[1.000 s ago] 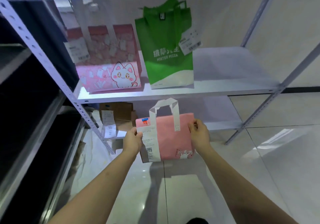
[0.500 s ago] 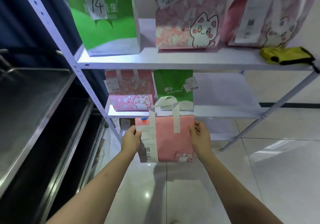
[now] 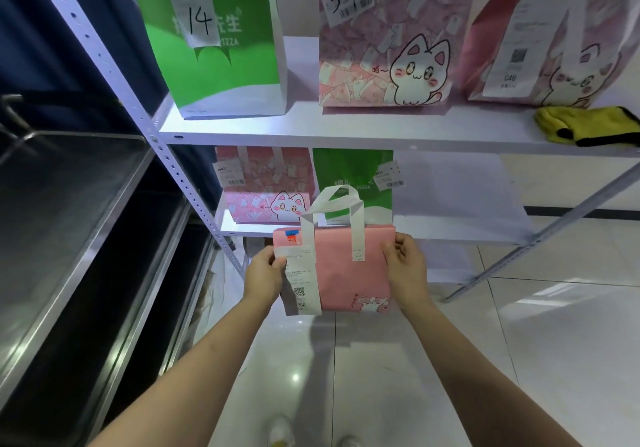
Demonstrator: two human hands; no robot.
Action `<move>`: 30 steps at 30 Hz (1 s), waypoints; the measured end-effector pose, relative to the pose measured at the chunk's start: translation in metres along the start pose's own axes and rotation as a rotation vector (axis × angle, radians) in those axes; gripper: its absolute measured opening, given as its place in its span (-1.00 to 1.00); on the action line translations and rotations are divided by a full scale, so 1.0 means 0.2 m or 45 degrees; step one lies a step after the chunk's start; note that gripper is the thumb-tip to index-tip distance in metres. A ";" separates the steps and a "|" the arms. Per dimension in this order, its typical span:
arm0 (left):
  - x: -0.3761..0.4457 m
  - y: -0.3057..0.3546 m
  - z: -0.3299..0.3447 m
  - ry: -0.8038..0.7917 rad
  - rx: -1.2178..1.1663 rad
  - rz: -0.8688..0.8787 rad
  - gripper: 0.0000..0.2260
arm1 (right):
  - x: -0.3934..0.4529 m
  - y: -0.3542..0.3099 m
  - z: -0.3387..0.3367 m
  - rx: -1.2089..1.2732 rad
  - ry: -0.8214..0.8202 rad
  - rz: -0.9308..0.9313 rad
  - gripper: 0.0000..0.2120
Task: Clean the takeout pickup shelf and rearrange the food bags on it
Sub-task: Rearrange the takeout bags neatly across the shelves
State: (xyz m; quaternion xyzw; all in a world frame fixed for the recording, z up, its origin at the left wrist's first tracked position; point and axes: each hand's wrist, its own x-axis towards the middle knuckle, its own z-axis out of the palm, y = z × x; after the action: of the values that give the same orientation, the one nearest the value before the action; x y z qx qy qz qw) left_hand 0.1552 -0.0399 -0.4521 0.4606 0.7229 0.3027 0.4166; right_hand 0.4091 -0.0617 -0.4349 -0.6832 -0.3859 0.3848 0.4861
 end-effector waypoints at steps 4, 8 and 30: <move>0.09 -0.04 -0.06 -0.032 -0.035 -0.043 -0.82 | 0.02 0.01 0.10 0.039 -0.018 0.021 -0.94; 0.19 -0.06 -0.12 -0.042 -0.006 -0.030 -0.84 | 0.04 0.02 0.21 0.008 -0.030 0.020 -0.92; 1.16 0.12 -0.34 0.334 -0.180 -0.105 -0.45 | 0.12 0.17 0.37 -0.225 0.168 0.021 -0.81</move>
State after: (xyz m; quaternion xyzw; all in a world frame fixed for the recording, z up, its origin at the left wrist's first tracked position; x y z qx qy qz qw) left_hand 0.0522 0.1792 -0.4744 0.3566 0.7663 0.3929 0.3622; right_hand 0.3579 -0.0219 -0.4889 -0.7503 -0.3798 0.3076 0.4451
